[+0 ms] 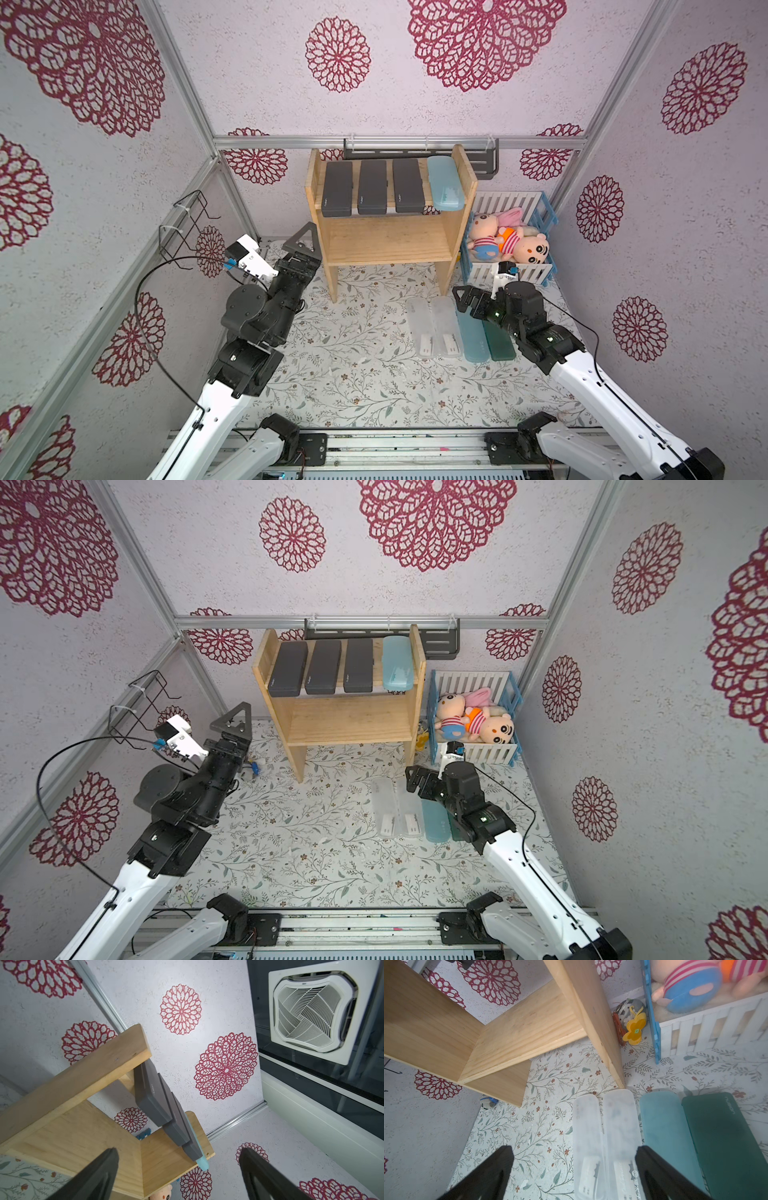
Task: Remove the pencil cases from the shelf
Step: Pick up the pencil case from the shelf.
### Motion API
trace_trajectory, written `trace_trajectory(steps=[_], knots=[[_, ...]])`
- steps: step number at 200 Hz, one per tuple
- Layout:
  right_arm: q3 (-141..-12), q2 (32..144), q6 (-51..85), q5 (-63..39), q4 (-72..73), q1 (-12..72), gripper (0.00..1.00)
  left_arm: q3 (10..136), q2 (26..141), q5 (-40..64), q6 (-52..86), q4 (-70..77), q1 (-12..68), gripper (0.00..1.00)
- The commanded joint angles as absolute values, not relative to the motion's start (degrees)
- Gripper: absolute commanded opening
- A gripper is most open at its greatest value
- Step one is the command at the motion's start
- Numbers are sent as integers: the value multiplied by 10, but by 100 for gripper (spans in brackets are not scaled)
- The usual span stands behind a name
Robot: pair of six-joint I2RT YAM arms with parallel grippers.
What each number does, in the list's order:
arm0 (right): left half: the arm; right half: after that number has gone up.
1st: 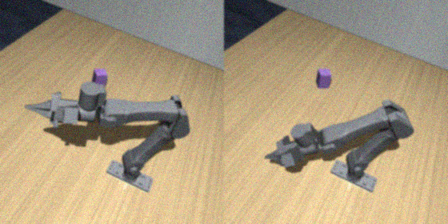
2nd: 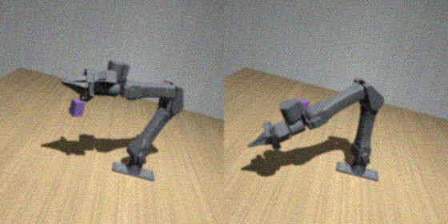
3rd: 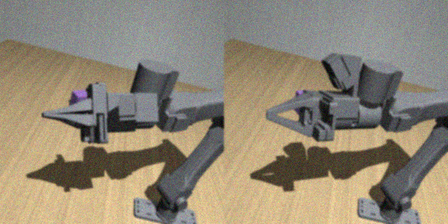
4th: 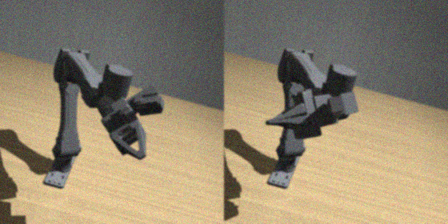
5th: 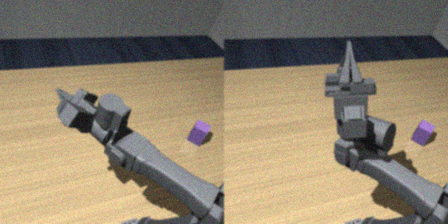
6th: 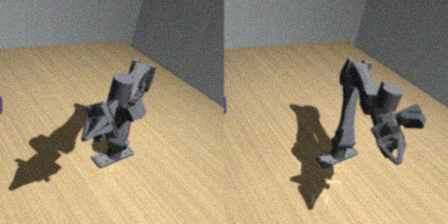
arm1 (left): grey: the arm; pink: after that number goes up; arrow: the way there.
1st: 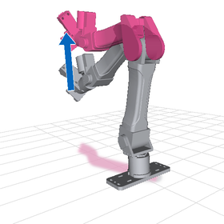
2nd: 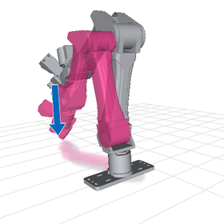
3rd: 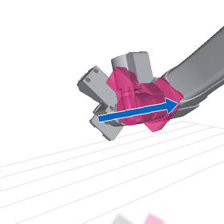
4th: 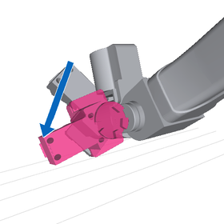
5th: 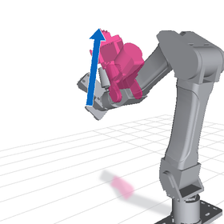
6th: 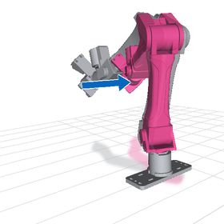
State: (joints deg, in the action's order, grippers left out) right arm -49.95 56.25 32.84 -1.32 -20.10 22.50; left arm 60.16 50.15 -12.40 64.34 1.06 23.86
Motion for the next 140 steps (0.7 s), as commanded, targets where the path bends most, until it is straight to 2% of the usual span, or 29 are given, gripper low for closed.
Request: trace_trajectory(steps=[1, 140], knots=[[-526, 565, 313, -16, -174, 222, 99, 604, 530, -53, 683, 21, 220, 97], [-609, 619, 302, -10, -169, 220, 99, 636, 635, 35, 722, 133, 150, 97]])
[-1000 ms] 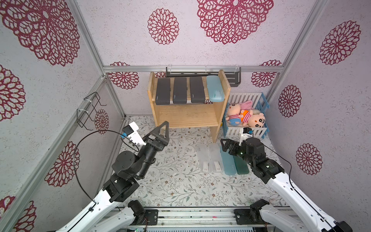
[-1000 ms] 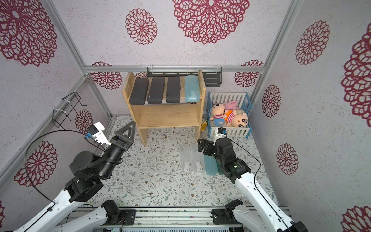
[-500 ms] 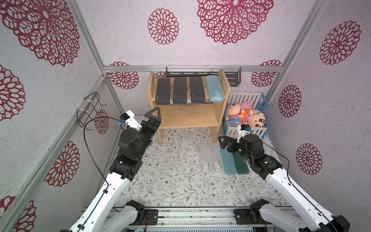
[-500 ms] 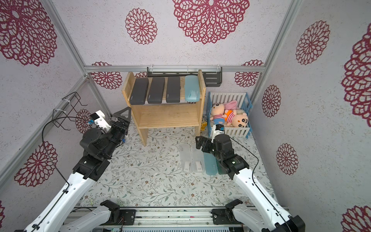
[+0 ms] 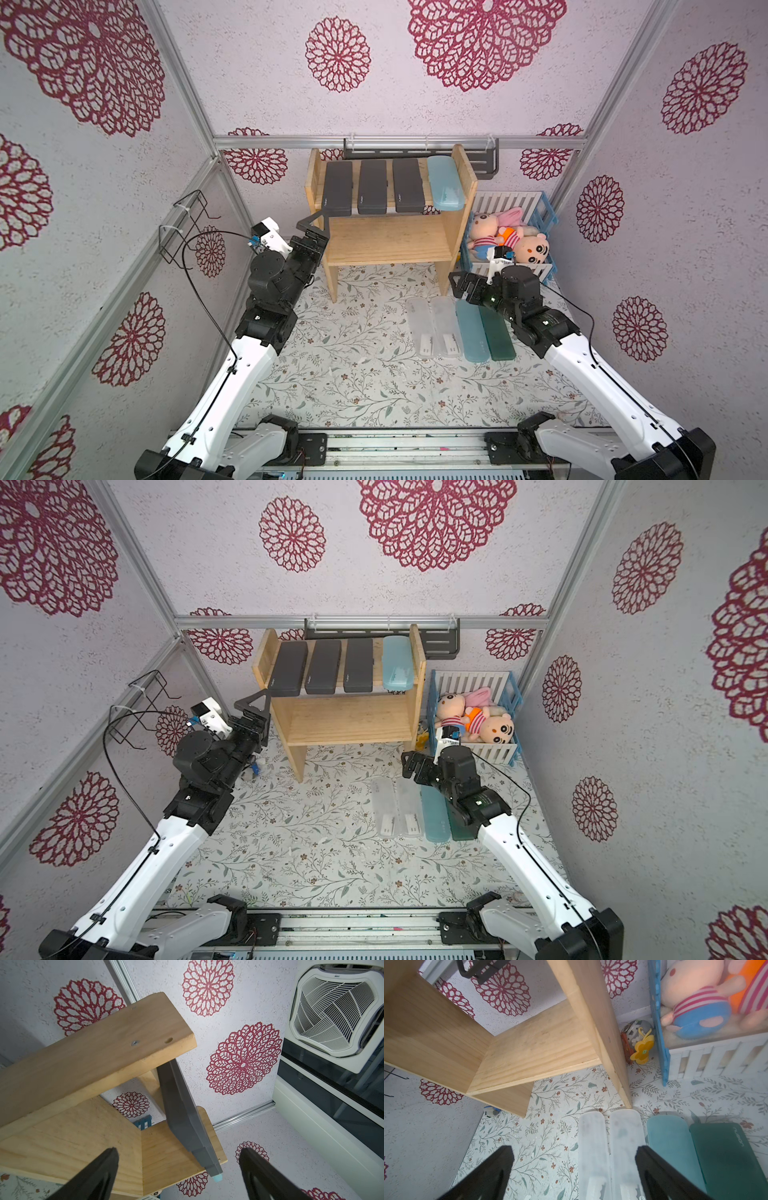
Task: Remove the pencil cases from the shelf
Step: Pick up the pencil case from the shelf.
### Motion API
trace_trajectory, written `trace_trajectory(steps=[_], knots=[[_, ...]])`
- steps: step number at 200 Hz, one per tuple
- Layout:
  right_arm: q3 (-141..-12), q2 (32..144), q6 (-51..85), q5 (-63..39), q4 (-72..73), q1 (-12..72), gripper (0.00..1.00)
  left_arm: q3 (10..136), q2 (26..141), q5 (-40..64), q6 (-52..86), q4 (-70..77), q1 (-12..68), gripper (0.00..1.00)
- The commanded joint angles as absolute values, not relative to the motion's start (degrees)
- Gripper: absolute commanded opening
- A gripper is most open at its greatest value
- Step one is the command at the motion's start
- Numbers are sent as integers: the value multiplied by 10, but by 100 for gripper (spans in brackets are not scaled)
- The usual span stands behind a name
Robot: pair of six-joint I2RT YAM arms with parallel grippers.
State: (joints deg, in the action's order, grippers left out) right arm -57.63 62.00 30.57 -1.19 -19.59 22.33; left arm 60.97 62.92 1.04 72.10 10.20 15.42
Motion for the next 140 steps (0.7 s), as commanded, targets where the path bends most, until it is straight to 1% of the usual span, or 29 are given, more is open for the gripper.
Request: trace_trajectory(steps=[1, 107, 140], knots=[[-610, 619, 302, -10, -169, 219, 99, 636, 636, 35, 722, 132, 150, 97], [-635, 635, 296, -8, -179, 220, 99, 661, 683, 65, 744, 138, 142, 97], [-642, 637, 292, -6, -183, 220, 99, 669, 692, 71, 748, 138, 141, 100]])
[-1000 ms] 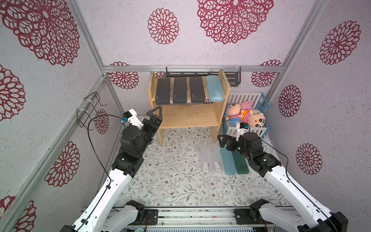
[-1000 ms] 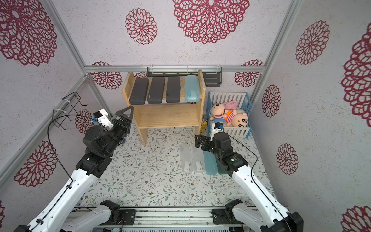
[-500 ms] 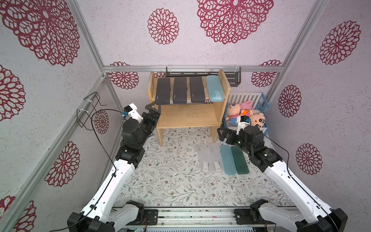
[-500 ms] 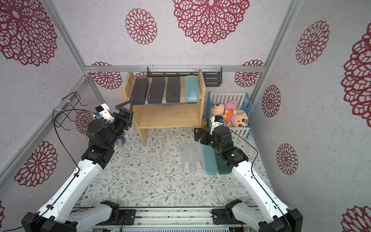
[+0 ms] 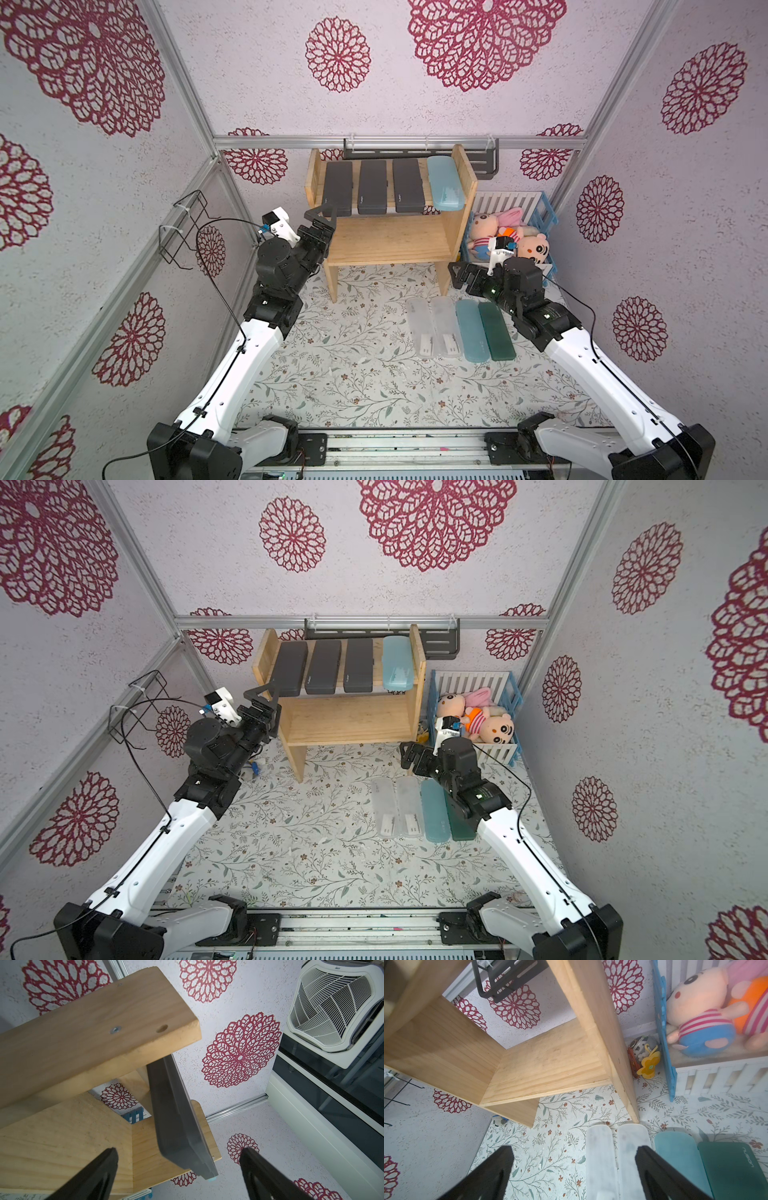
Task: Remove the pencil cases from the shelf
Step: Pick up the pencil case from the shelf.
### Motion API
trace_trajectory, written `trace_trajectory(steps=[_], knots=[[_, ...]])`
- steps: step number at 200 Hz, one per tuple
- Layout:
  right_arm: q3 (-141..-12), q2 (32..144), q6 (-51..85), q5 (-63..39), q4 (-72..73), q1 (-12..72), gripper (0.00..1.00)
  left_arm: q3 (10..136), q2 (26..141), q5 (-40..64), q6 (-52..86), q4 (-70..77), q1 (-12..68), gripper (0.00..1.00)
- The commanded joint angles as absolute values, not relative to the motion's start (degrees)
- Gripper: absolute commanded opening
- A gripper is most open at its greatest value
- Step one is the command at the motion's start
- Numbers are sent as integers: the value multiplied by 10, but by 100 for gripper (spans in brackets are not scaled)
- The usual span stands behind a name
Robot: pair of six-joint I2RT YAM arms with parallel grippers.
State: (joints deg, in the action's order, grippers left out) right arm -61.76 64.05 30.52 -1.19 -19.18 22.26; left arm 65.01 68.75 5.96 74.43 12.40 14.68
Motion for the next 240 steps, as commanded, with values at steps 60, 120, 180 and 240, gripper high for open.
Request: trace_trajectory(steps=[60, 120, 180, 240], knots=[[-644, 635, 285, -2, -194, 218, 99, 674, 696, 59, 734, 137, 141, 96], [-649, 632, 283, -4, -197, 214, 99, 688, 711, 67, 739, 153, 139, 79], [-647, 630, 285, -5, -200, 213, 99, 680, 715, 65, 741, 171, 140, 61], [-641, 628, 288, -5, -202, 213, 99, 668, 714, 74, 742, 185, 139, 45]])
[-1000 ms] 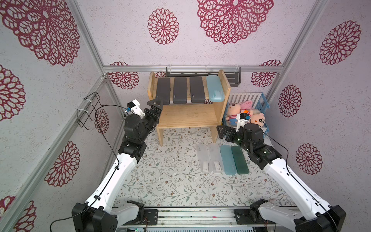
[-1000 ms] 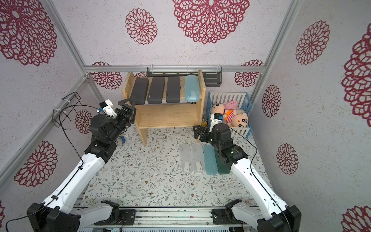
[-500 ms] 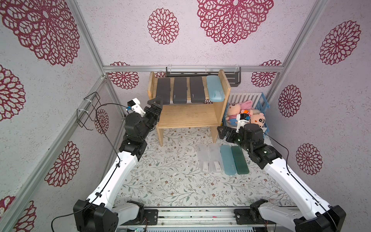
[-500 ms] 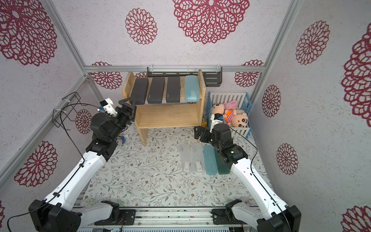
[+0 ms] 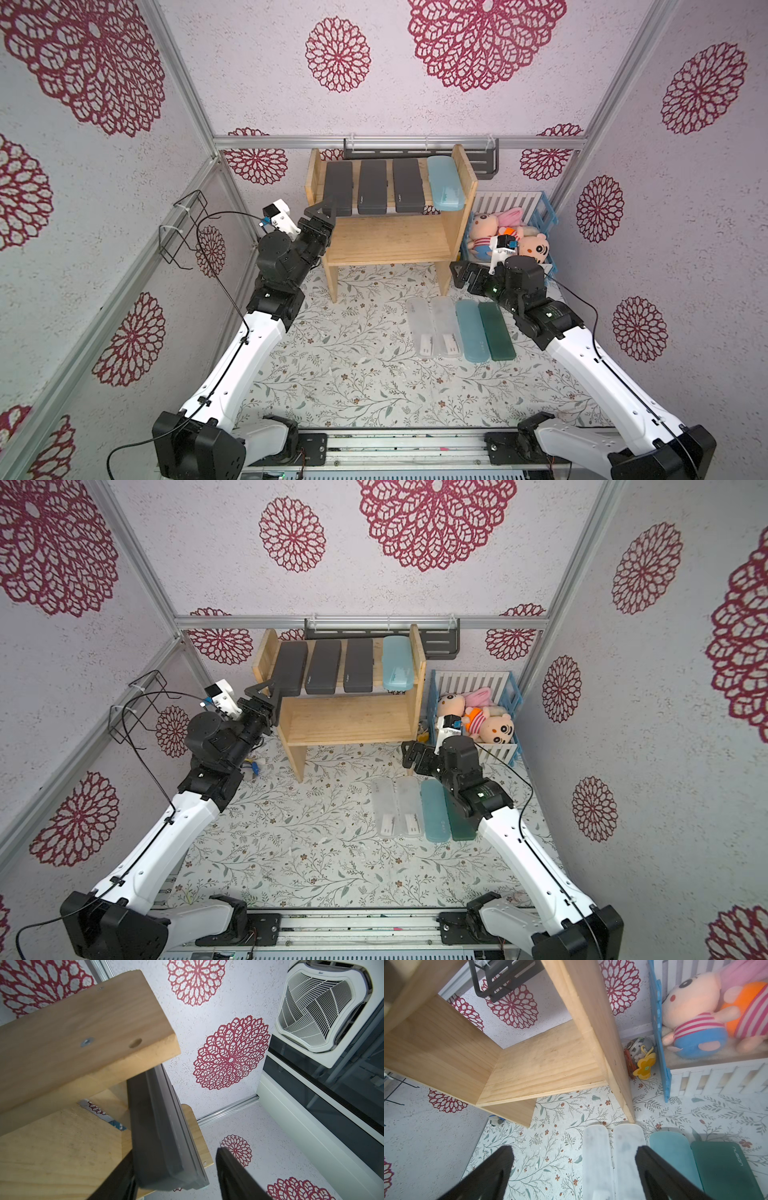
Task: Remove the pencil cases from the shelf
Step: Pick up the pencil case from the shelf.
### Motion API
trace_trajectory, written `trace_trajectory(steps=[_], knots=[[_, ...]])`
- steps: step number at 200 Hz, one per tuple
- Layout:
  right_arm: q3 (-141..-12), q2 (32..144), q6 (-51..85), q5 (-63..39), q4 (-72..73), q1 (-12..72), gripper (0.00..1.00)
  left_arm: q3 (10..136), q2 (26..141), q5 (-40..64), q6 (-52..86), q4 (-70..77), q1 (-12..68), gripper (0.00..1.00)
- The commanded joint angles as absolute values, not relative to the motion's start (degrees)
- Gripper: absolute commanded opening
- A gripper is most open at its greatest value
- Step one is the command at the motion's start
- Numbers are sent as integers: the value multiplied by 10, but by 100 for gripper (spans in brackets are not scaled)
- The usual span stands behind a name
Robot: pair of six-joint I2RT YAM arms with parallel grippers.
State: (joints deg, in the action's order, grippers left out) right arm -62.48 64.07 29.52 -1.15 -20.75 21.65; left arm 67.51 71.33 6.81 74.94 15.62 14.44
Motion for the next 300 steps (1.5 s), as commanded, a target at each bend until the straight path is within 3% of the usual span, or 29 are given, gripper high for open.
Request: trace_trajectory(steps=[1, 67, 85, 134, 207, 254, 300], knots=[[-641, 627, 287, -5, -202, 213, 99, 667, 714, 75, 743, 185, 140, 45], [-640, 625, 287, -2, -203, 213, 99, 661, 717, 83, 746, 197, 139, 25], [-640, 625, 287, -3, -203, 213, 99, 661, 716, 81, 745, 192, 138, 13], [-643, 619, 284, -2, -204, 213, 99, 649, 704, 75, 738, 191, 138, 0], [-697, 559, 277, -2, -189, 253, 99, 575, 590, 75, 564, 304, 138, 0], [-700, 518, 319, 36, -113, 407, 99, 470, 425, 145, 404, 319, 141, 0], [-711, 592, 341, 51, 11, 552, 99, 377, 247, 151, 306, 198, 143, 0]])
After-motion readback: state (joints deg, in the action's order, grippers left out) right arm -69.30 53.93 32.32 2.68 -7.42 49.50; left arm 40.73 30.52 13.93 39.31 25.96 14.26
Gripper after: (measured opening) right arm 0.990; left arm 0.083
